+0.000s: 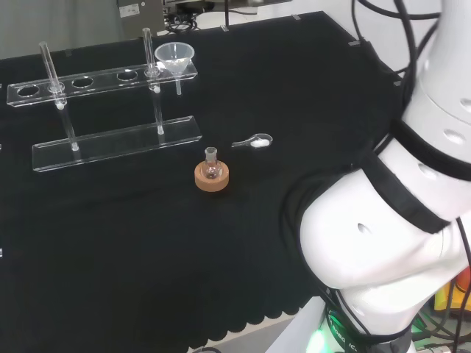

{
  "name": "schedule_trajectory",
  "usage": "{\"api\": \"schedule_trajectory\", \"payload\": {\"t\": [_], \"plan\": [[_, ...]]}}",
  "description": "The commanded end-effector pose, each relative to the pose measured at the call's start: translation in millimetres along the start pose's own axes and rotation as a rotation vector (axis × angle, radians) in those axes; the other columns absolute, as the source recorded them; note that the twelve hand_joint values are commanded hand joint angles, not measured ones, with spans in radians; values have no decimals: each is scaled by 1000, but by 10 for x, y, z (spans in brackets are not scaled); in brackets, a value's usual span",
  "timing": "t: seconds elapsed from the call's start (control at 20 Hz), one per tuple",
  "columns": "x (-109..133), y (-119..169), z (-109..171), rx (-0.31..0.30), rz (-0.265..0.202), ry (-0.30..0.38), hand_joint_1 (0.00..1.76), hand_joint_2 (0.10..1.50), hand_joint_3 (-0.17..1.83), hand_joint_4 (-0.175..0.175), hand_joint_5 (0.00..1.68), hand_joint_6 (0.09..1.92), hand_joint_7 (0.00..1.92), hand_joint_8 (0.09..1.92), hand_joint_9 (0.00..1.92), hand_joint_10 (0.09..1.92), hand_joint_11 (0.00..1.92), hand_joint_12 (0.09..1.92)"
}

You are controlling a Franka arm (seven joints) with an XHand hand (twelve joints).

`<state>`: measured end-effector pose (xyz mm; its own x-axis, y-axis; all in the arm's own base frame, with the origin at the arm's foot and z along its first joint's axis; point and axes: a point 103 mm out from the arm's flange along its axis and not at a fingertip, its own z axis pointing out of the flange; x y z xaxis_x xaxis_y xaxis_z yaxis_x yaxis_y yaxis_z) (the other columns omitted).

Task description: Pick up the funnel from the transparent funnel stand.

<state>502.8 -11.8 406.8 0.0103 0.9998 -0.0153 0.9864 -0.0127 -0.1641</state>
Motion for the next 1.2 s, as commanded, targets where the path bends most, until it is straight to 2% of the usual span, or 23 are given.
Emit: {"api": "schedule_trajectory", "payload": {"t": [0.05, 0.55, 0.75, 0.9, 1.2], "plan": [[253, 572, 176, 51, -77, -58, 187, 1036, 283, -11, 232, 87, 103, 534, 232, 637, 0, 1301], [349, 839, 453, 148, -122, -94, 410, 901, 219, -18, 200, 87, 109, 589, 261, 675, 0, 1369], [397, 888, 543, 177, -116, -134, 448, 869, 212, -21, 198, 87, 101, 621, 281, 692, 0, 1423], [454, 927, 621, 223, -117, -156, 465, 843, 211, -27, 217, 87, 168, 681, 363, 708, 61, 1452], [562, 993, 764, 304, -135, -212, 491, 795, 200, -38, 175, 87, 121, 696, 373, 703, 135, 1473]]}}
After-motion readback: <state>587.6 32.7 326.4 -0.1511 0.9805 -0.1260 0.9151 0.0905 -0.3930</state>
